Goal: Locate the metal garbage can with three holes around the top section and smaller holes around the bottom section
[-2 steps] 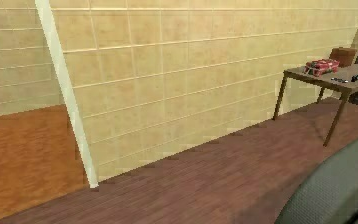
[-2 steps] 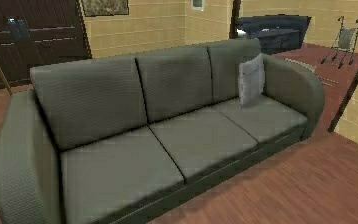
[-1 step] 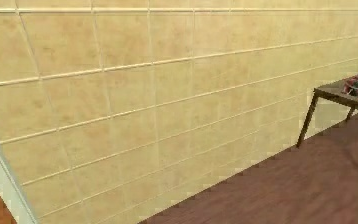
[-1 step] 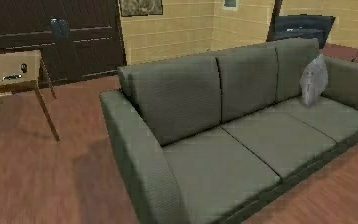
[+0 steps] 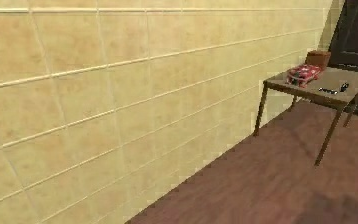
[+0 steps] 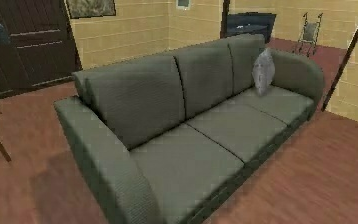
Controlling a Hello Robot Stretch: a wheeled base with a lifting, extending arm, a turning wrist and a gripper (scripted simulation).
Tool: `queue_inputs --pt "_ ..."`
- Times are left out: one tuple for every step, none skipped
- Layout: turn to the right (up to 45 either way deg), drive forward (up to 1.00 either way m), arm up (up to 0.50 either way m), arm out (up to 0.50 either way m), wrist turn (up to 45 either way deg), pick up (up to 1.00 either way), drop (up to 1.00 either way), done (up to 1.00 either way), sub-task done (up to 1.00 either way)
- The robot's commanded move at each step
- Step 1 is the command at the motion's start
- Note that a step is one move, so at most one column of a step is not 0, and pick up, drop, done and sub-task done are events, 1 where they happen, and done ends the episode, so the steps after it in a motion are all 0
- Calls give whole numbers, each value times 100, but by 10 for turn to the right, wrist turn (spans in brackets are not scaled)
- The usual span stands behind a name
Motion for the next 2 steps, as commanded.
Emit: queue_inputs --pt "0 35 0 0 0 0 0 0 0" --pt "450 0 0 0 0 0 0 0 0"
